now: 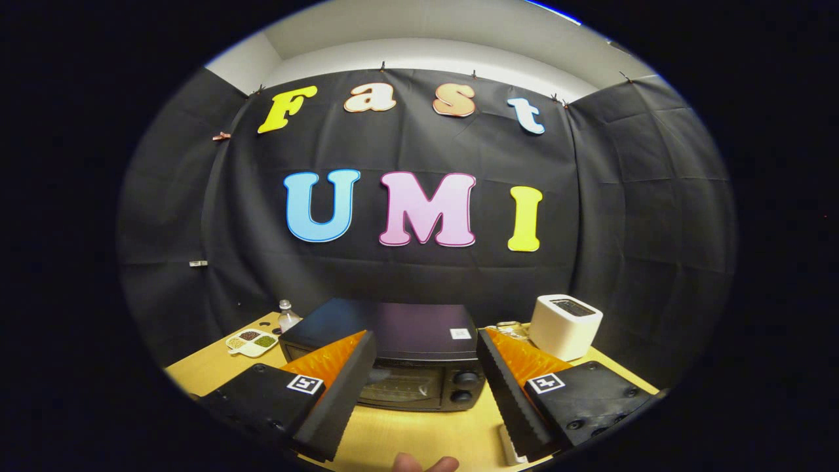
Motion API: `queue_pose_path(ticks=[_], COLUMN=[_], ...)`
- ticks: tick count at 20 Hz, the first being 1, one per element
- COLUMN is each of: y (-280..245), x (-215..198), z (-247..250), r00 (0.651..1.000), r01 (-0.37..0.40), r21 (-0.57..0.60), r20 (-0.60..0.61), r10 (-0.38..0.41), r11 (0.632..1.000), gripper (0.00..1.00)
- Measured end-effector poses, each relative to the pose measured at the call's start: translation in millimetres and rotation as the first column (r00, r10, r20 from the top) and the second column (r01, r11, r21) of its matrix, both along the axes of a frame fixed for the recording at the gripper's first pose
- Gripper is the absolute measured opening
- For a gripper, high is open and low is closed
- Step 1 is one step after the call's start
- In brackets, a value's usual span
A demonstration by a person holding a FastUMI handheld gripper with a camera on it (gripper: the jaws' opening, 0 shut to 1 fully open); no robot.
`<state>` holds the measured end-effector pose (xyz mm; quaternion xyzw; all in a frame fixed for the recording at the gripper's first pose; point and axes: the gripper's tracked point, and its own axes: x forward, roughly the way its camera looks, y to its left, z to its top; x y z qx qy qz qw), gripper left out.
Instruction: Open the toaster oven, put the food inside, and close the toaster oven door.
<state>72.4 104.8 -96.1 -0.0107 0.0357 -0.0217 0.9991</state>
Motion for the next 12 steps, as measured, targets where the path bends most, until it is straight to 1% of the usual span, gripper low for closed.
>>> queue_pose_path(ticks=[5, 12], y=[51.7, 81.4], x=[37.5, 68.2], z=[-39.7, -87.6], r00=[0.997, 0.989], r01=[-0.004, 0.049], r21=[-0.029, -0.01], r20=[-0.071, -0.14], r10=[0.002, -0.05], r11=[1.0, 0.999], gripper=[0.97, 0.97])
